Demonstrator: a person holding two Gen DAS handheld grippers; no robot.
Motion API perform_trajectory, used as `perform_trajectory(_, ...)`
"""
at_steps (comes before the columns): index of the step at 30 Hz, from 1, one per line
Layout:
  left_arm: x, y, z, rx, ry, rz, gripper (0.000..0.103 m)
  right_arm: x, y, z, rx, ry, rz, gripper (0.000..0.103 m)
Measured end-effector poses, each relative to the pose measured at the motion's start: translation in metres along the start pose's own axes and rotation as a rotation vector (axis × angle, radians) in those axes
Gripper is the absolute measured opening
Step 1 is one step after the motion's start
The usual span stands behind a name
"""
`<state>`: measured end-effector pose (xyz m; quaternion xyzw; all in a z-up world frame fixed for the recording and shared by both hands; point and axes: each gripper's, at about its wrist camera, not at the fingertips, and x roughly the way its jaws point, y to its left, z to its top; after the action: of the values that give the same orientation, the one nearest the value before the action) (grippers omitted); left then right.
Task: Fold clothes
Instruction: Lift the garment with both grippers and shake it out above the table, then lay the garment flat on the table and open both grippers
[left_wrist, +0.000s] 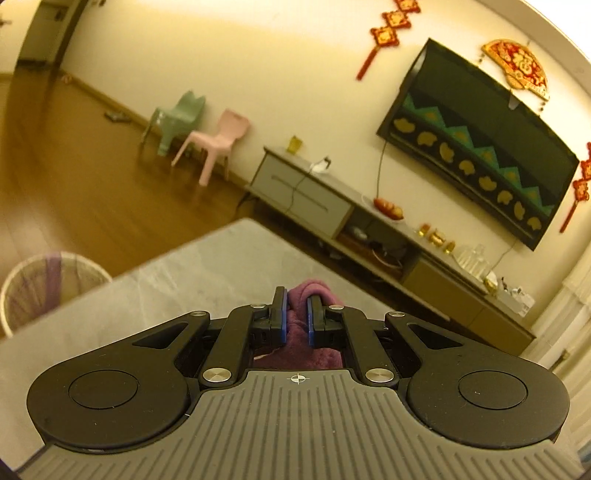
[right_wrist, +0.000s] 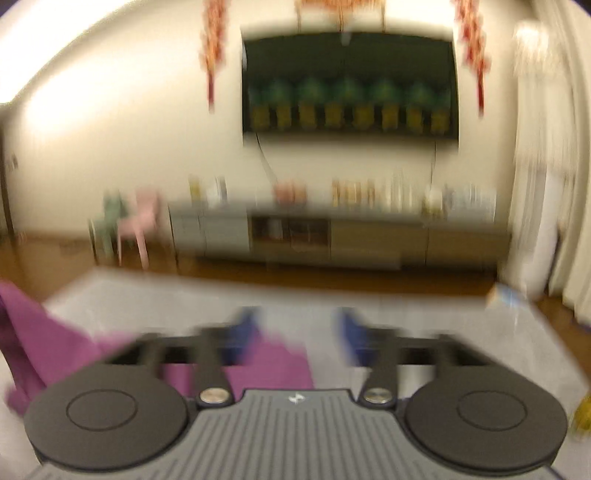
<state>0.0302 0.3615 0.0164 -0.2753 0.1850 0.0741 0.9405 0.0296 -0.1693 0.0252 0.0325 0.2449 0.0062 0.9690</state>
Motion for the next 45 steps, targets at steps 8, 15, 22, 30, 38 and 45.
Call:
perform_trajectory(8,-0.023,0.019,-0.013,0.039,0.064,0.015,0.0,0.126,-0.039,-0.072,0.492,0.217,0.118,0.007)
perform_trajectory(15,-0.068,0.019,0.024,0.003,-0.072,-0.066,0.0,-0.062,-0.048,-0.021,0.366,-0.274,0.243,0.005)
perform_trajectory(22,-0.02,-0.038,0.083,0.012,-0.039,-0.149,0.0,-0.1,-0.07,0.043,0.126,-0.258,-0.051,0.002)
perform_trajectory(30,0.172,-0.062,0.053,0.151,0.286,0.211,0.004,0.155,-0.091,0.052,0.167,0.207,-0.199,0.023)
perform_trajectory(38,0.148,-0.032,0.009,0.225,0.254,0.187,0.025,0.147,-0.068,-0.047,0.096,0.272,-0.112,0.063)
perform_trajectory(45,0.172,-0.044,-0.014,0.406,0.292,0.169,0.027,0.201,-0.038,-0.045,-0.122,0.379,-0.154,0.07)
